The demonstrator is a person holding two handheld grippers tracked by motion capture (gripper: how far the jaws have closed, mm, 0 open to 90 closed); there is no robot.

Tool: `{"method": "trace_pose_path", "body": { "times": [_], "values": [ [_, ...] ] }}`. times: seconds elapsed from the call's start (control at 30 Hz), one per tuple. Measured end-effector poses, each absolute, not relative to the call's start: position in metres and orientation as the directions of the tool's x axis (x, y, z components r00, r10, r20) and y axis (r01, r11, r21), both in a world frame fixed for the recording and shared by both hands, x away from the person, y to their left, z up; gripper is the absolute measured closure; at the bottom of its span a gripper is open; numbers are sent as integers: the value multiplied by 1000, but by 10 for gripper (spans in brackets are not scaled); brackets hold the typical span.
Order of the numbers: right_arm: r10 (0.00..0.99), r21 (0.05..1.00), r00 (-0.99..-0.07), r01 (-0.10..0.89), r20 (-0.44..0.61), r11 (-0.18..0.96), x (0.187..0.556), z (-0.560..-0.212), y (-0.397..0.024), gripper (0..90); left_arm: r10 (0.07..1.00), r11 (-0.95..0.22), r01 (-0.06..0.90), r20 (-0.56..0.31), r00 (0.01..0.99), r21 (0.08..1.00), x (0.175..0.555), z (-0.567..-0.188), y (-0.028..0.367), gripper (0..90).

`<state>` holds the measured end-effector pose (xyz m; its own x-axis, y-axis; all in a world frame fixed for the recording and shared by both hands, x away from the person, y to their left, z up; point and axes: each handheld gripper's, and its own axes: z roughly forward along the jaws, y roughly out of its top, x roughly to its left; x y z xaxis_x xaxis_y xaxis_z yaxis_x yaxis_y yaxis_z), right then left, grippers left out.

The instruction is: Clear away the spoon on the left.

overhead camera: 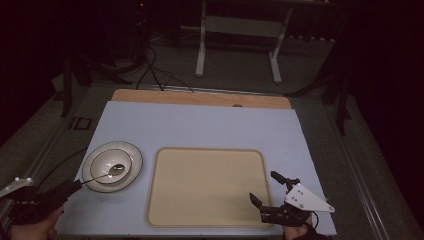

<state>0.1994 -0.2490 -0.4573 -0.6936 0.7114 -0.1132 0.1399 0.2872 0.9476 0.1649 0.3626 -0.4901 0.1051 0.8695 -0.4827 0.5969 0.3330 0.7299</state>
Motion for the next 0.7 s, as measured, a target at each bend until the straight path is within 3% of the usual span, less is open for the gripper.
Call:
{"method": "trace_pose_path", "body": {
  "times": [0.23,0.7],
  "values": [
    [711,947,-694,141,-114,290,200,-458,-249,104,817,404,600,-567,103,691,169,-497,368,743],
    [711,947,-694,143,-112,288,200,-458,-249,104,832,374,565,-535,146,736,164,-492,368,880]
  ]
}}
